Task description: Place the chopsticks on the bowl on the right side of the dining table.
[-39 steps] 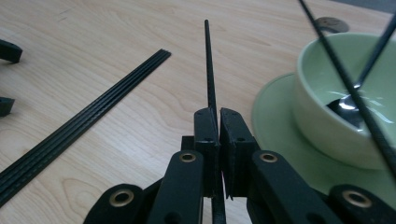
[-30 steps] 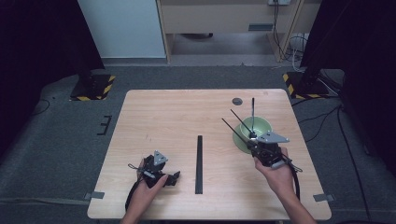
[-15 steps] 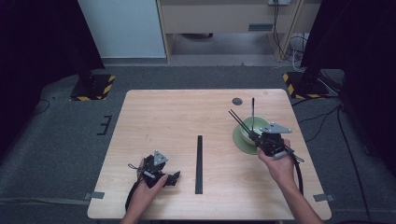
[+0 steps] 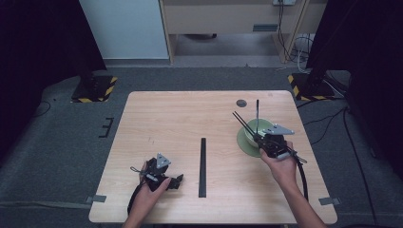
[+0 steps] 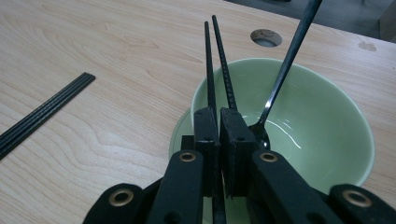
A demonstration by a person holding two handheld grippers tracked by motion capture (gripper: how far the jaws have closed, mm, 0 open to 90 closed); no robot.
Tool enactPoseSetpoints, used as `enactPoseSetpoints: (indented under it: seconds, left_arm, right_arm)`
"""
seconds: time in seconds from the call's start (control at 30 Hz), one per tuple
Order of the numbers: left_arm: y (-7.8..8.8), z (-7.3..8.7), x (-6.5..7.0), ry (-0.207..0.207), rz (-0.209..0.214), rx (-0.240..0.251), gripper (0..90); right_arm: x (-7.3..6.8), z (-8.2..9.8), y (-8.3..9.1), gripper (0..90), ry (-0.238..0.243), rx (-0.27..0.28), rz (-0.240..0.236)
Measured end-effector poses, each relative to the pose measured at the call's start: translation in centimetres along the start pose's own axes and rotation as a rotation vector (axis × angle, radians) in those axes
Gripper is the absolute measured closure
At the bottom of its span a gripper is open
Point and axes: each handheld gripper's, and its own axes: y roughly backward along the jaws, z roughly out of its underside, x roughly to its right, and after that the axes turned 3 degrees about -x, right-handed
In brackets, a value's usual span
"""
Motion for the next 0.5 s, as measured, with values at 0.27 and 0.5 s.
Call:
enactPoseSetpoints:
  seconds: [0.27, 0.5]
  left_arm:
    - [0.00, 0.00, 0.00, 0.000, 0.000, 0.000, 0.0]
    - [0.00, 0.00, 0.00, 0.000, 0.000, 0.000, 0.0]
  right_arm:
    - [0.06, 0.06, -0.12, 86.1, -0.010, 0.001, 0.003]
    - [0.13, 0.18, -0.26, 86.1, -0.001, -0.006, 0.005]
